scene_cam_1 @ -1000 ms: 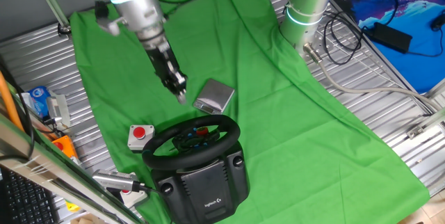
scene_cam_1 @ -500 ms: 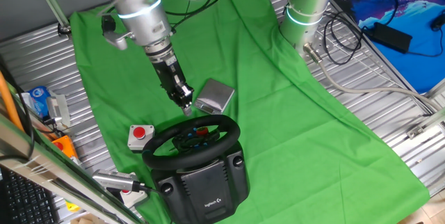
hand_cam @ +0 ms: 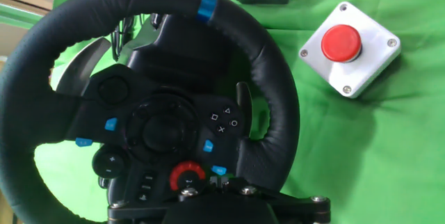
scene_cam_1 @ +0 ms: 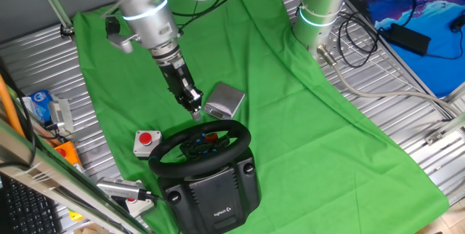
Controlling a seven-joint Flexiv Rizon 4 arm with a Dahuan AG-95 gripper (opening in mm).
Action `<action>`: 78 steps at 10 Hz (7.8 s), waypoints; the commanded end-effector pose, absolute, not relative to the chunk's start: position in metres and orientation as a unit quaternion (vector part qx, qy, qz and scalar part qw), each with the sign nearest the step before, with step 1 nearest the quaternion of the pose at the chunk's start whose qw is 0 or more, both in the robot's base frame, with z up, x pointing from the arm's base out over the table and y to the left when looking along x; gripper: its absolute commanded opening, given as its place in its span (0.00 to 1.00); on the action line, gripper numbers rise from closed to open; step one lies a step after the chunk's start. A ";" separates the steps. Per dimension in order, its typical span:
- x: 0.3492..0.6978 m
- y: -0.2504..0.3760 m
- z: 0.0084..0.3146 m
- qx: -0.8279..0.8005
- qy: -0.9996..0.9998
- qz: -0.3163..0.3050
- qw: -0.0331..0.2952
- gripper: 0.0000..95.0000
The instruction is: Rotate the steering wheel 90 degrees counterclockwise
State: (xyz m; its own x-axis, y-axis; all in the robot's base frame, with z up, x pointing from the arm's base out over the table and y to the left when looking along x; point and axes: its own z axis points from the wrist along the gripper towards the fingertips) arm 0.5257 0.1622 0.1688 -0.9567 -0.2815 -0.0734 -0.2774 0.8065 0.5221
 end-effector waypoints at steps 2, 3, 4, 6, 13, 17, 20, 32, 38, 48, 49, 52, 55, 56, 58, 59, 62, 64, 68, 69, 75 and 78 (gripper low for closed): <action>0.525 0.162 0.168 0.157 -0.949 -0.274 0.022 0.00; 0.525 0.162 0.168 0.158 -0.948 -0.275 0.023 0.00; 0.525 0.162 0.168 0.158 -0.948 -0.275 0.025 0.00; 0.525 0.162 0.168 0.171 -0.944 -0.281 0.033 0.00; 0.494 0.195 0.186 0.152 -0.936 -0.316 0.020 0.00; 0.494 0.222 0.197 0.121 -0.940 -0.319 0.019 0.00; 0.497 0.224 0.197 0.113 -0.939 -0.325 0.019 0.00; 0.497 0.224 0.196 0.147 -0.937 -0.318 0.007 0.00; 0.497 0.224 0.196 0.146 -0.938 -0.314 0.014 0.00; 0.482 0.230 0.202 0.154 -0.933 -0.324 0.012 0.00; 0.478 0.232 0.200 0.151 -0.934 -0.324 0.009 0.00; 0.472 0.246 0.186 0.143 -0.935 -0.326 -0.006 0.00; 0.475 0.252 0.183 0.137 -0.935 -0.326 -0.009 0.00; 0.475 0.254 0.185 0.134 -0.936 -0.326 -0.008 0.00; 0.476 0.260 0.186 0.129 -0.937 -0.326 -0.007 0.00; 0.476 0.263 0.186 0.128 -0.937 -0.326 -0.007 0.00; 0.475 0.265 0.185 0.128 -0.938 -0.324 -0.008 0.00; 0.474 0.266 0.185 0.130 -0.937 -0.323 -0.009 0.00; 0.473 0.266 0.185 0.138 -0.937 -0.321 -0.011 0.00; 0.472 0.266 0.184 0.140 -0.937 -0.318 -0.011 0.00; 0.473 0.265 0.179 0.148 -0.938 -0.312 -0.012 0.00; 0.473 0.264 0.176 0.172 -0.939 -0.297 -0.018 0.00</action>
State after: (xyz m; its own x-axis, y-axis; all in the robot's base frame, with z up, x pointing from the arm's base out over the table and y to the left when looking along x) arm 0.4736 0.2651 0.1767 -0.9413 -0.3093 -0.1353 -0.3307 0.7643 0.5536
